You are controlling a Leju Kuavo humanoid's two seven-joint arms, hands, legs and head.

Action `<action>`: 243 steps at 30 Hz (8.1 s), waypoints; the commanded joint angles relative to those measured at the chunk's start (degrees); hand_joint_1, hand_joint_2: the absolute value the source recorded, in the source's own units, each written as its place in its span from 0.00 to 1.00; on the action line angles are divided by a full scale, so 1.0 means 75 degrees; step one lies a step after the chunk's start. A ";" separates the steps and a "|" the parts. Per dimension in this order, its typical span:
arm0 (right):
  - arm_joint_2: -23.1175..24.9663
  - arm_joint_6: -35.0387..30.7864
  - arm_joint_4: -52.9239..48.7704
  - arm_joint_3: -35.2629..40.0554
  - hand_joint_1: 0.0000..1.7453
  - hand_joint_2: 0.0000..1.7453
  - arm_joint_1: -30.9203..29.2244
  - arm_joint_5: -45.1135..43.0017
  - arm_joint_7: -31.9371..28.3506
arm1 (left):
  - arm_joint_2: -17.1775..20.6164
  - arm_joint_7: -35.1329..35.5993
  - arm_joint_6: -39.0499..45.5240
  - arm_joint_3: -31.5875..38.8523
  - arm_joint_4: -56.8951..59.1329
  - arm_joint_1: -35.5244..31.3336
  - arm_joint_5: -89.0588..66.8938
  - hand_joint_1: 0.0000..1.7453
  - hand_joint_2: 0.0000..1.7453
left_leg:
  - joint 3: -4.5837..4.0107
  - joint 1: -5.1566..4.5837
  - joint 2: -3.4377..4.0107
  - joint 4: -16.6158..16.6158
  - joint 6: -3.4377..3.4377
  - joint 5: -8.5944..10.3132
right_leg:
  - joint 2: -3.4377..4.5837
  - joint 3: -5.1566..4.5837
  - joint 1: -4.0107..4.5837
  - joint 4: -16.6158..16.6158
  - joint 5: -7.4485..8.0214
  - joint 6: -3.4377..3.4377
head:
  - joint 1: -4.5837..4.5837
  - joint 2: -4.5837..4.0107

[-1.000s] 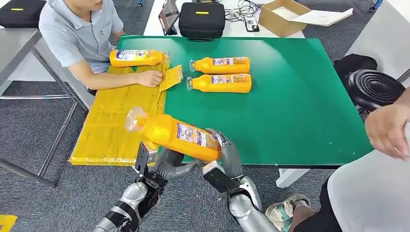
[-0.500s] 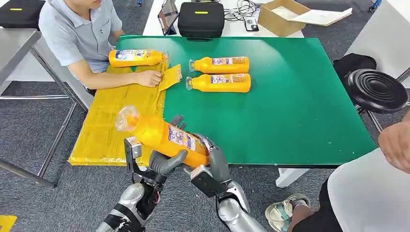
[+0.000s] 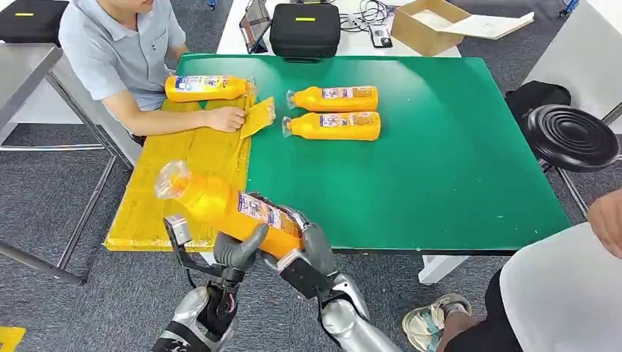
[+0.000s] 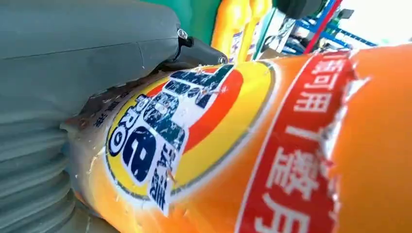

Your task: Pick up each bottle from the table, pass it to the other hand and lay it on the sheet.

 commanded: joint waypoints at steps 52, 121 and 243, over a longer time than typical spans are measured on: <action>0.0635 -0.0529 0.1834 -0.0429 0.00 0.00 0.0022 -0.0534 -0.0032 | 0.1353 0.2961 0.6330 0.0082 0.7173 -0.4952 -1.3429 1.00 1.00 | 0.0021 0.0020 0.0001 -0.0003 -0.0020 0.0005 | -0.0002 0.0027 0.0018 -0.0002 0.0015 -0.0038 | 0.0006 0.0000; -0.0963 -0.2999 -0.0111 -0.2758 0.00 1.00 0.0039 0.5448 0.1281 | 0.0401 -0.1227 0.1334 0.2368 -0.0152 -0.1355 -0.2575 0.00 1.00 | 0.0029 0.0009 -0.0011 -0.0003 -0.0013 0.0004 | -0.0015 0.0043 0.0009 -0.0006 0.0006 -0.0032 | 0.0003 0.0000; -0.0259 0.0683 0.0150 -0.1911 1.00 1.00 -0.0109 0.0792 -0.0032 | -0.0131 -0.0475 0.1403 -0.0808 0.1662 -0.1026 -0.3031 0.00 1.00 | 0.0023 0.0018 0.0003 0.0000 -0.0016 -0.0002 | 0.0002 0.0033 0.0021 -0.0005 0.0006 -0.0036 | 0.0000 0.0000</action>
